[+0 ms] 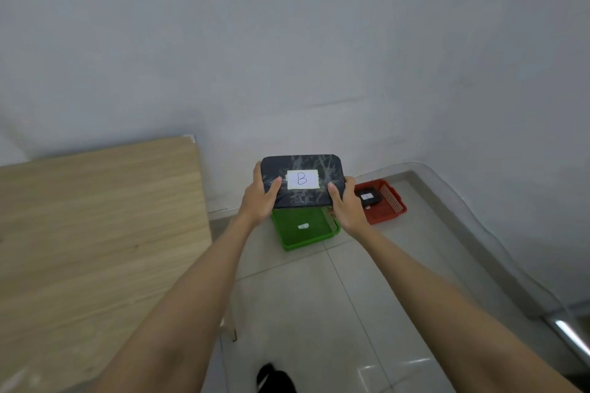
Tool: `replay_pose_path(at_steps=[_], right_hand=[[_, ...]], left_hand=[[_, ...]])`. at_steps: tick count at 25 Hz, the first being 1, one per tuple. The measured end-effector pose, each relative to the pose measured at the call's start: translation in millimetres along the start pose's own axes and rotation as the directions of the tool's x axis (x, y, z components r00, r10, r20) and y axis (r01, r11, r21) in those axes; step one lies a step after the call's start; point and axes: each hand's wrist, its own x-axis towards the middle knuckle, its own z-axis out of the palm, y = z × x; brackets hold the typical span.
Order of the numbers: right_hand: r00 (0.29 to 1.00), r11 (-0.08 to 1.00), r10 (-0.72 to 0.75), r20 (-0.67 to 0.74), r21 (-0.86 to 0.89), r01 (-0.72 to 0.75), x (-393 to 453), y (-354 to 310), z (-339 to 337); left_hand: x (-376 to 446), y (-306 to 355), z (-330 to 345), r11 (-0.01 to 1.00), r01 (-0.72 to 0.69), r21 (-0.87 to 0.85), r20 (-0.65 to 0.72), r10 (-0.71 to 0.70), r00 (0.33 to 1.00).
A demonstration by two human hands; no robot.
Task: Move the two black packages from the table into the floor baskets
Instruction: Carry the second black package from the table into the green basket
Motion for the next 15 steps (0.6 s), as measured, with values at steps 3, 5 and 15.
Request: replay_pose_path(at_steps=[3, 5, 15], right_hand=[[0.998, 0.998, 0.062, 0.019, 0.023, -0.062, 41, 25, -4], [0.994, 0.994, 0.1, 0.034, 0.031, -0.101, 74, 39, -5], [0.961, 0.97, 0.241, 0.138, -0.064, -0.234, 277, 127, 19]], left_hand=[[35, -6, 33, 0.998, 0.062, 0.014, 0.02, -0.062, 0.998], [65, -11, 52, 0.993, 0.111, 0.024, 0.037, -0.112, 0.993], [241, -64, 134, 0.93, 0.367, -0.031, 0.035, -0.365, 0.93]])
